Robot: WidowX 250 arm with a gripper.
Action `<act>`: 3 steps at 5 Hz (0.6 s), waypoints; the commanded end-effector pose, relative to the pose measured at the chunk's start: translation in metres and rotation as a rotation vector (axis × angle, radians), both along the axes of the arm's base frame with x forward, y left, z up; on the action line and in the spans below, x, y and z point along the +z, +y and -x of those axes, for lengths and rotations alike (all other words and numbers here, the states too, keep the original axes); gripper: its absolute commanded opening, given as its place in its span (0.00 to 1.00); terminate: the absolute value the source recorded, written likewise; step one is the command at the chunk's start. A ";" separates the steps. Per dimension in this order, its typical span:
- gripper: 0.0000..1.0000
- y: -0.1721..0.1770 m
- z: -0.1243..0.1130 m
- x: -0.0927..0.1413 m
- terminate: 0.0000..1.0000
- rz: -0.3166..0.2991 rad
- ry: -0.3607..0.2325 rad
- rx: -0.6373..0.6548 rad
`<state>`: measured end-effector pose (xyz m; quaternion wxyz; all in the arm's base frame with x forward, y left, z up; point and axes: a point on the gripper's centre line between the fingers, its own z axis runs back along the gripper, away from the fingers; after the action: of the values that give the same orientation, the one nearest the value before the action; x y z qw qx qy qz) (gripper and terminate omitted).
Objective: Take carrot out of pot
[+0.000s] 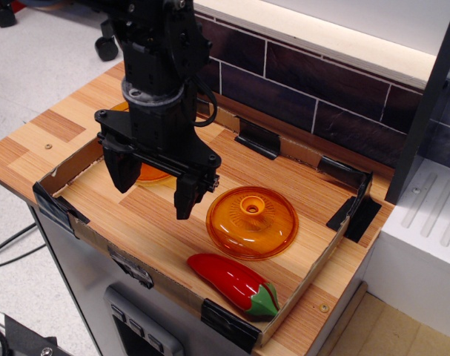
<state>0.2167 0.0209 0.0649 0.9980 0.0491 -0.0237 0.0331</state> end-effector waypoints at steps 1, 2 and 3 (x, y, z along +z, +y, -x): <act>1.00 0.000 0.000 0.000 0.00 0.000 0.000 0.000; 1.00 0.022 -0.013 0.027 0.00 0.026 -0.064 -0.028; 1.00 0.044 -0.031 0.046 0.00 0.038 -0.094 -0.025</act>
<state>0.2455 0.0631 0.1028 0.9980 0.0221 -0.0549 0.0237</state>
